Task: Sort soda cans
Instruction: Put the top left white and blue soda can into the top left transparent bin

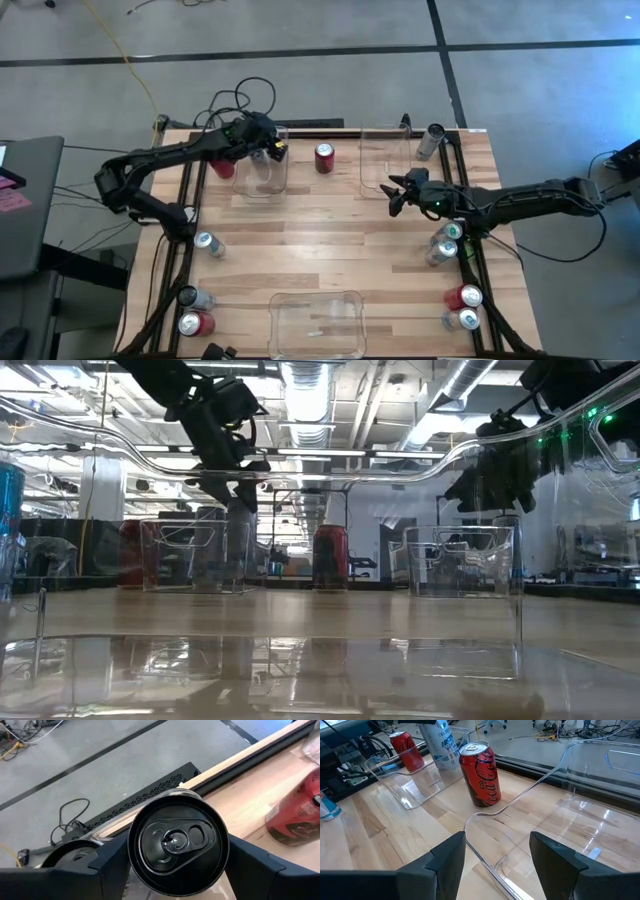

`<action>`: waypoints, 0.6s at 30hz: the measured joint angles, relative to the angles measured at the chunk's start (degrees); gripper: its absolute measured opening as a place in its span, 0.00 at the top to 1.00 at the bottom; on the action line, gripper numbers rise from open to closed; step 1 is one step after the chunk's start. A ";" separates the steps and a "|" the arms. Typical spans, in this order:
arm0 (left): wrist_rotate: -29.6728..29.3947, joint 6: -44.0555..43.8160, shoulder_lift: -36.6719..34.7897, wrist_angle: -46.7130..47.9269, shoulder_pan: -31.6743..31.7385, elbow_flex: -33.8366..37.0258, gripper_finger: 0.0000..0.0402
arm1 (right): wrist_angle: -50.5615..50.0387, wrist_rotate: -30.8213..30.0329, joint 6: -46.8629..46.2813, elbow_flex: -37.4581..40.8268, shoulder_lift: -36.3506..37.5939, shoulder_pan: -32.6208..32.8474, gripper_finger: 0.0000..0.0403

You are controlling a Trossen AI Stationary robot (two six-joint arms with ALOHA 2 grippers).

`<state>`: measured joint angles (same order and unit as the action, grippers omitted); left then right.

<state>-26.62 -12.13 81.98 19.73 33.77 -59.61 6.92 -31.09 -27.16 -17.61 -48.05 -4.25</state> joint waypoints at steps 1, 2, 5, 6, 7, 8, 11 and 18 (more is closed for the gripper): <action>0.04 -0.34 0.51 -0.59 0.05 0.00 0.32 | -0.04 0.00 0.00 0.00 0.00 0.00 0.40; 0.19 -0.71 1.12 -0.93 0.26 0.00 0.32 | -0.04 0.00 0.00 0.00 0.00 0.00 0.40; 0.22 -0.95 2.95 -1.56 0.60 -0.17 0.31 | -0.09 0.00 0.00 0.00 0.00 0.00 0.40; 0.55 -1.09 3.52 -1.80 0.62 -0.22 0.31 | -0.09 0.00 0.00 0.00 0.00 0.02 0.40; 0.75 -1.54 4.21 -1.94 0.69 -0.20 0.31 | -0.13 0.00 -0.02 0.00 0.00 0.04 0.40; 0.73 -1.42 4.67 -2.50 0.69 -0.31 0.31 | -0.14 0.02 -0.27 0.00 0.00 0.04 0.40; 0.64 -1.44 5.12 -2.67 0.69 -0.31 0.31 | -0.68 0.03 -1.31 0.00 0.00 0.04 0.40; 0.84 -0.27 3.77 -1.83 0.69 -0.78 0.28 | -0.66 0.04 -1.38 0.00 0.00 0.04 0.40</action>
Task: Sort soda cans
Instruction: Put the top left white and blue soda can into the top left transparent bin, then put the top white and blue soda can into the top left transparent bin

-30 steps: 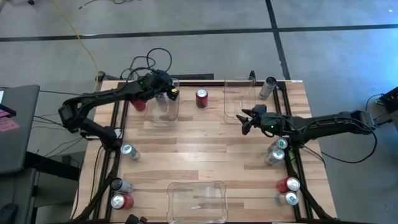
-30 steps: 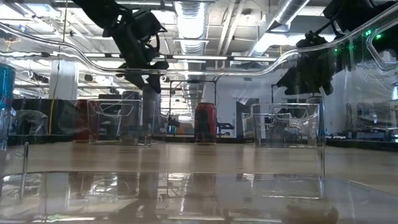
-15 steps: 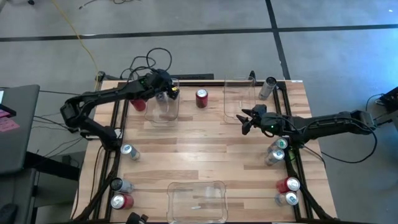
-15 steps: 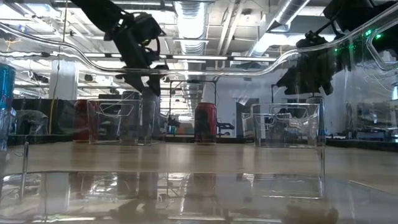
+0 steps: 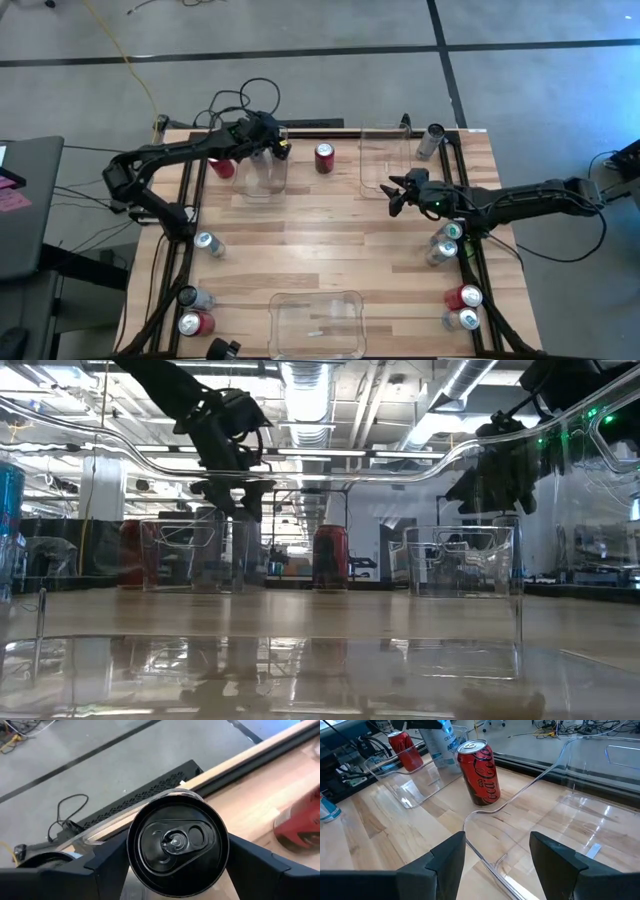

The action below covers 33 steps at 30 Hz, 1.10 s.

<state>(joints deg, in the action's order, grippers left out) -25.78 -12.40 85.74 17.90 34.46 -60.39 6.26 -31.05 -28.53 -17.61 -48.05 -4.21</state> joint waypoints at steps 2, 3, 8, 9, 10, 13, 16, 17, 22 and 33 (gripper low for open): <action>-0.05 1.45 -0.80 0.29 0.00 -0.34 0.25 | 0.02 0.00 -0.02 0.00 0.00 0.00 0.40; -0.20 1.98 -1.35 -0.28 0.00 -0.77 0.24 | 0.03 0.00 -0.02 0.00 0.00 0.00 0.40; -0.46 3.96 -2.24 -0.56 0.04 -1.68 0.17 | 0.16 -0.15 -1.69 0.00 0.00 -0.02 0.40; -0.44 4.26 -2.20 -0.42 0.04 -1.85 0.16 | 0.19 -0.21 -1.87 0.00 0.00 -0.02 0.40; -0.44 4.55 -2.25 -0.31 0.04 -2.14 0.15 | 0.16 -0.26 -1.90 0.00 0.00 -0.02 0.40; -0.42 6.88 -2.61 1.95 -0.36 -3.86 0.13 | 0.17 -0.31 -2.07 0.00 0.00 -0.02 0.40; -0.44 8.84 -4.72 5.61 -2.03 -5.45 0.12 | 0.17 -0.34 -2.08 0.00 0.00 -0.04 0.40; -0.42 8.98 -6.05 5.53 -2.80 -5.58 0.12 | 0.20 -0.38 -2.05 0.00 0.00 -0.04 0.40; -0.37 11.73 -13.40 8.71 -7.28 -5.16 0.13 | 0.22 -0.50 -2.03 0.00 0.00 -0.04 0.40; -1.01 8.06 -21.08 15.63 -13.77 -5.07 0.13 | 6.03 -7.39 2.63 0.00 0.26 -0.44 0.40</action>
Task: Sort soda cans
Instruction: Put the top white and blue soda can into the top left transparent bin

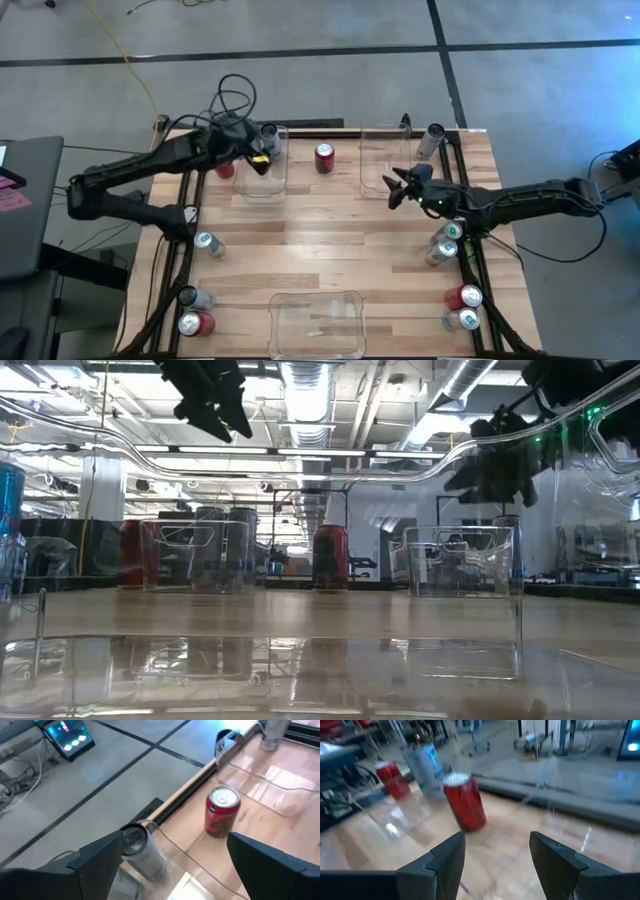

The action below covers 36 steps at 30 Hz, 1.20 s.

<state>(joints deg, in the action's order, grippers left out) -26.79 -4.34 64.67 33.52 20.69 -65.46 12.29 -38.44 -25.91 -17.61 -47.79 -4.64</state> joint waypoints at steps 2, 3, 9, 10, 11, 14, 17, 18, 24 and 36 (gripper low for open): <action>-0.06 -0.02 0.02 -1.12 -1.13 1.14 0.13 | 1.19 0.07 0.92 -0.40 0.53 -0.98 0.40; -0.05 0.02 0.02 -2.66 -1.74 2.19 0.13 | 0.79 0.28 0.95 -1.07 0.68 -1.64 0.40; 3.90 2.17 0.09 -14.69 -4.20 11.83 0.13 | -7.62 1.02 1.95 -7.18 0.88 -5.48 0.40; 5.21 2.18 0.09 -16.51 -4.20 13.50 0.13 | -9.31 0.99 2.23 -8.48 0.88 -6.46 0.40; 6.76 2.31 0.09 -18.26 -4.20 15.16 0.13 | -10.90 0.95 2.21 -9.74 0.88 -7.50 0.40; 9.78 2.29 0.11 -22.21 -4.20 19.27 0.13 | -17.80 1.01 0.81 -14.18 0.88 -11.06 0.40; 10.25 1.78 0.11 -24.81 -4.44 22.41 0.13 | -27.52 1.01 0.43 -19.58 0.84 -15.27 0.40; 10.25 1.69 0.11 -25.58 -4.46 23.39 0.13 | -30.80 0.97 0.24 -21.38 0.57 -16.86 0.40; 10.23 2.17 0.09 -31.78 -4.72 27.36 0.13 | -49.64 0.97 -2.16 -29.82 -1.27 -27.36 0.40; 10.63 5.78 0.09 -31.78 -4.76 27.59 0.13 | -56.55 13.09 4.84 -33.39 -8.33 -41.95 0.38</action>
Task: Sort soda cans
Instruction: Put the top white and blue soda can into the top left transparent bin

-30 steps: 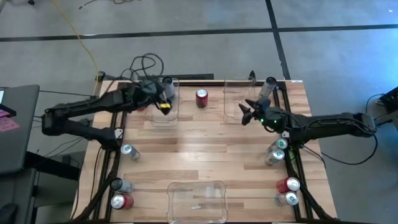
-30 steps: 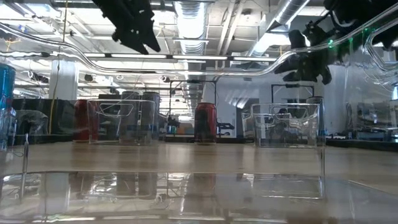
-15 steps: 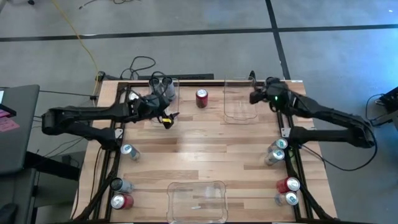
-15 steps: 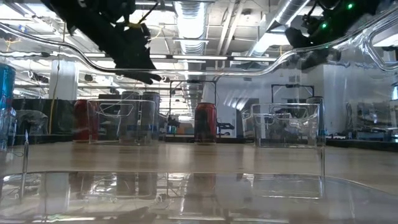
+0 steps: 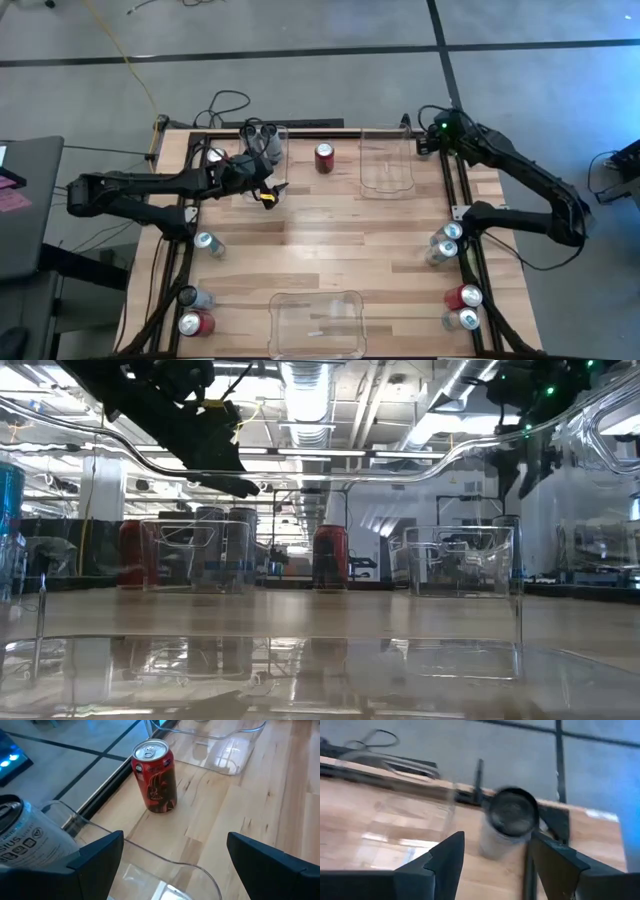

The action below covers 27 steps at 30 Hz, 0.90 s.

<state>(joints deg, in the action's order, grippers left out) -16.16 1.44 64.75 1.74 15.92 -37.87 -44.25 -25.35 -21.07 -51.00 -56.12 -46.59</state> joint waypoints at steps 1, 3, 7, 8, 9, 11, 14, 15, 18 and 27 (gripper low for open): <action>0.52 0.01 0.00 0.03 0.00 0.00 0.13 | 0.78 0.03 0.14 -0.07 -0.38 0.27 0.37; 1.01 0.03 0.00 0.08 0.00 0.00 0.13 | 1.83 0.72 0.62 0.15 -0.61 0.55 0.34; 1.11 -0.09 0.00 0.26 0.00 0.00 0.13 | 4.64 0.74 2.06 -0.26 -1.21 -1.07 0.30; 1.11 -0.12 0.00 0.28 0.00 0.00 0.13 | 3.97 1.23 2.09 -0.49 -1.81 -1.86 0.29; 1.11 -0.15 0.00 0.28 0.00 -0.01 0.13 | 3.34 1.34 2.02 -1.00 -2.37 -2.30 0.28; 1.11 -0.27 0.00 0.52 0.00 -0.02 0.13 | 3.00 1.33 0.47 -2.29 -3.21 -2.31 0.26; 1.11 -0.30 0.00 1.27 0.00 -0.02 0.13 | 3.25 1.33 -1.80 -3.40 -4.61 -2.24 0.23; 1.11 -0.32 0.00 1.50 0.00 -0.02 0.13 | 3.40 1.59 -2.45 -3.91 -4.85 -2.29 0.23; 1.09 -0.21 0.00 1.81 0.00 -0.02 0.13 | 4.60 6.33 -2.88 -6.65 -5.63 -1.85 0.23; 1.09 0.25 0.00 1.69 0.00 -0.07 0.13 | -8.95 10.50 -2.31 -21.48 -19.27 -1.92 0.23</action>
<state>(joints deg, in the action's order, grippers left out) -15.07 1.69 64.75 3.43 15.92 -37.93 -53.20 -14.86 -23.38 -72.48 -75.39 -48.51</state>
